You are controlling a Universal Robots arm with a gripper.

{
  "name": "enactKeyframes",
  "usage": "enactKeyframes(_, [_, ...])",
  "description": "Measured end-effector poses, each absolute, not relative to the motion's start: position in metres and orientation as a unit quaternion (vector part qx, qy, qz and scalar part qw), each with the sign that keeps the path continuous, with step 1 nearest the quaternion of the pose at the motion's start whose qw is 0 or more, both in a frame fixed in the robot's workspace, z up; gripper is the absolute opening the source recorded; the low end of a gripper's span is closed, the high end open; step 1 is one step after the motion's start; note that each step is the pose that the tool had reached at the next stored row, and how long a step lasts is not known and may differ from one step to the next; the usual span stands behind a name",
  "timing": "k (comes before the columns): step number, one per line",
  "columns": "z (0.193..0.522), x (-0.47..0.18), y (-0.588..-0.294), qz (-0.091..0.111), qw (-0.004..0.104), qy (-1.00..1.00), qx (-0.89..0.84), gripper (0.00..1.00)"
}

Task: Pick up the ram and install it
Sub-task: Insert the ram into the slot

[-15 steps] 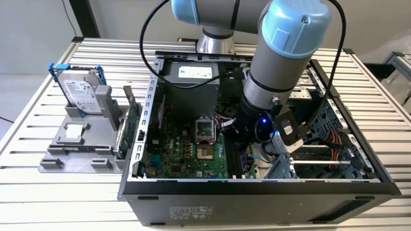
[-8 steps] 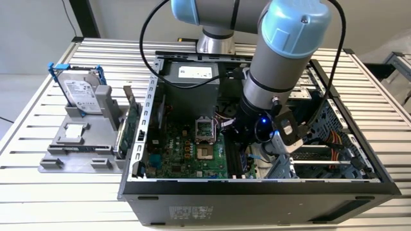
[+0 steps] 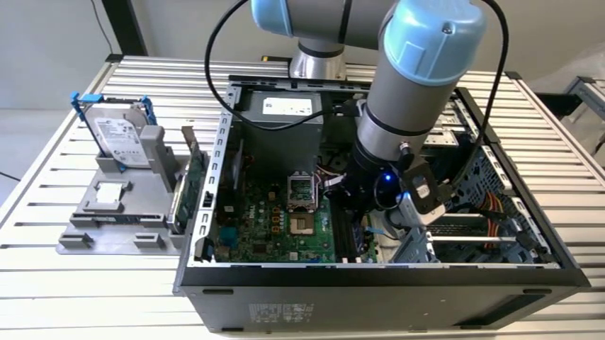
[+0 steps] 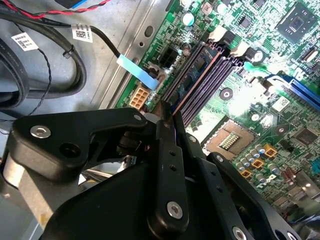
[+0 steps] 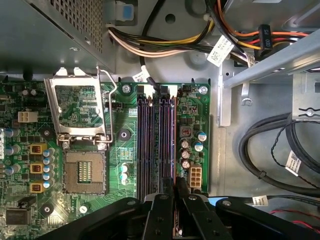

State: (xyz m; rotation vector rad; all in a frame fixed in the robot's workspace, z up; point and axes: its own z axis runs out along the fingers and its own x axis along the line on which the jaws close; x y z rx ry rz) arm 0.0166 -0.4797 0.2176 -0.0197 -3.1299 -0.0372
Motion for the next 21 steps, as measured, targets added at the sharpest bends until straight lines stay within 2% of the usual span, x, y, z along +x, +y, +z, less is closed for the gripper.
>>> enactKeyframes(21, [0.2122,0.0163,-0.4796,-0.013,0.006,-1.000,-0.006,0.00])
